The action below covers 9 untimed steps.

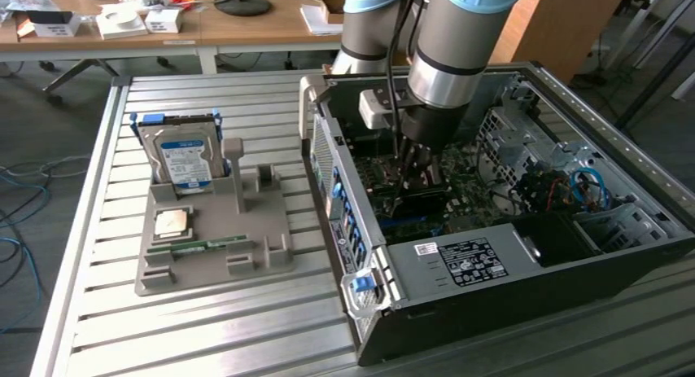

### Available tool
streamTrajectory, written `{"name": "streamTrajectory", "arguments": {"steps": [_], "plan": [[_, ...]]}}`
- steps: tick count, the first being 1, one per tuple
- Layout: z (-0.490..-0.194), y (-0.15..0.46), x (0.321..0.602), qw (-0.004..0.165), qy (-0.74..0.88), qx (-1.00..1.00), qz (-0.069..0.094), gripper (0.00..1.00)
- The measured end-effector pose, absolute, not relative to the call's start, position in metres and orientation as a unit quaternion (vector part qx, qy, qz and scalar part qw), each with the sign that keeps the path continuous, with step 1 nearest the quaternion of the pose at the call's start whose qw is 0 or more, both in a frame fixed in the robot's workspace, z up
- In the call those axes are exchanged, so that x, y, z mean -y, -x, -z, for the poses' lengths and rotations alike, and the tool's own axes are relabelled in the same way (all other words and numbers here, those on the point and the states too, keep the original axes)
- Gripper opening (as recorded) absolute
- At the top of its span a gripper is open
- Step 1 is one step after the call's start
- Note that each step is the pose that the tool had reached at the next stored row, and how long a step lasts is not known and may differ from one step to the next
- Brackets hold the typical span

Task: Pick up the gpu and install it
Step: 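Press down on the gpu until it lock into place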

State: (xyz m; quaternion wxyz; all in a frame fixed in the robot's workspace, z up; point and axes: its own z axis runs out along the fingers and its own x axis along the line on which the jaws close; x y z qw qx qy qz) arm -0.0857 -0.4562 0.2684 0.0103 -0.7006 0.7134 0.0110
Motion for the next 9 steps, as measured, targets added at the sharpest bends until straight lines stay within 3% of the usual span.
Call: {"name": "streamTrajectory", "arguments": {"steps": [9], "plan": [[-0.2681, 0.0858, 0.4550, 0.010, 0.701, -0.713, -0.011, 0.11]]}}
